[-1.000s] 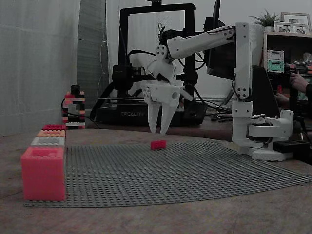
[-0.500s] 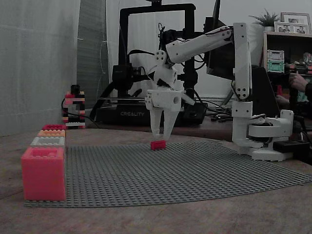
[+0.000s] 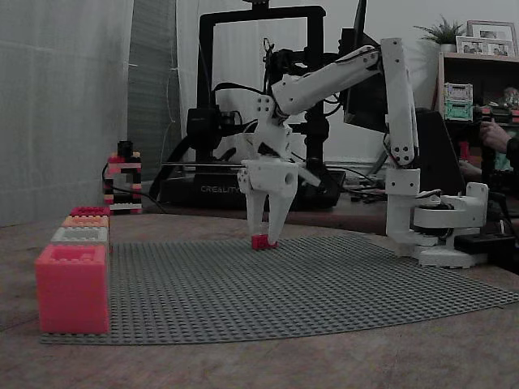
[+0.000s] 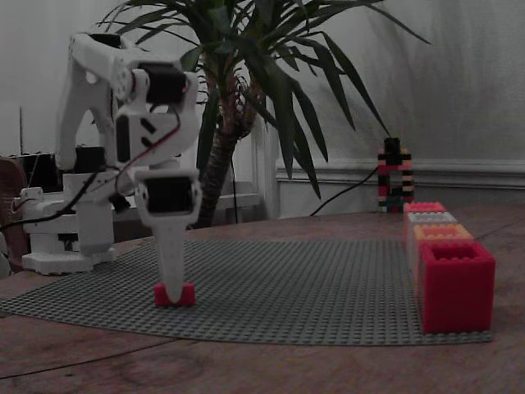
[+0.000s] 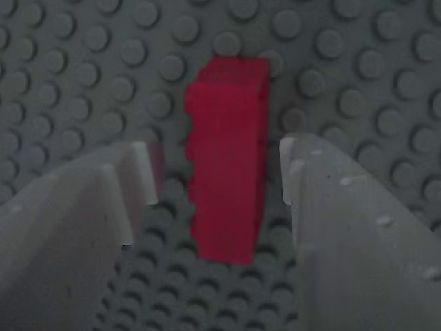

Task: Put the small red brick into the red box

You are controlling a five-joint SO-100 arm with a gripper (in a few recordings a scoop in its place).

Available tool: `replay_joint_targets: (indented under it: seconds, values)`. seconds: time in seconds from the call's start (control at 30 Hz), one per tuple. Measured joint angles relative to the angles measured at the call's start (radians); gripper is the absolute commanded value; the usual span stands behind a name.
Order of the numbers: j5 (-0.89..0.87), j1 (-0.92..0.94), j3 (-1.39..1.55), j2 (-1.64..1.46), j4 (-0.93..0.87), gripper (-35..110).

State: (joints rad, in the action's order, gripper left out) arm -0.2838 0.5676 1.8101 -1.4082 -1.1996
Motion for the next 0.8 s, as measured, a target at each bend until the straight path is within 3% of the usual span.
replay_joint_targets:
  seconds: [0.07,0.43,0.8]
  values:
    - [0.000,0.000,0.000,0.011,0.023,0]
    - [0.052,-0.005,-0.066,0.015,0.014,0]
    - [0.407,-0.091,-0.627,0.212,0.100,0]
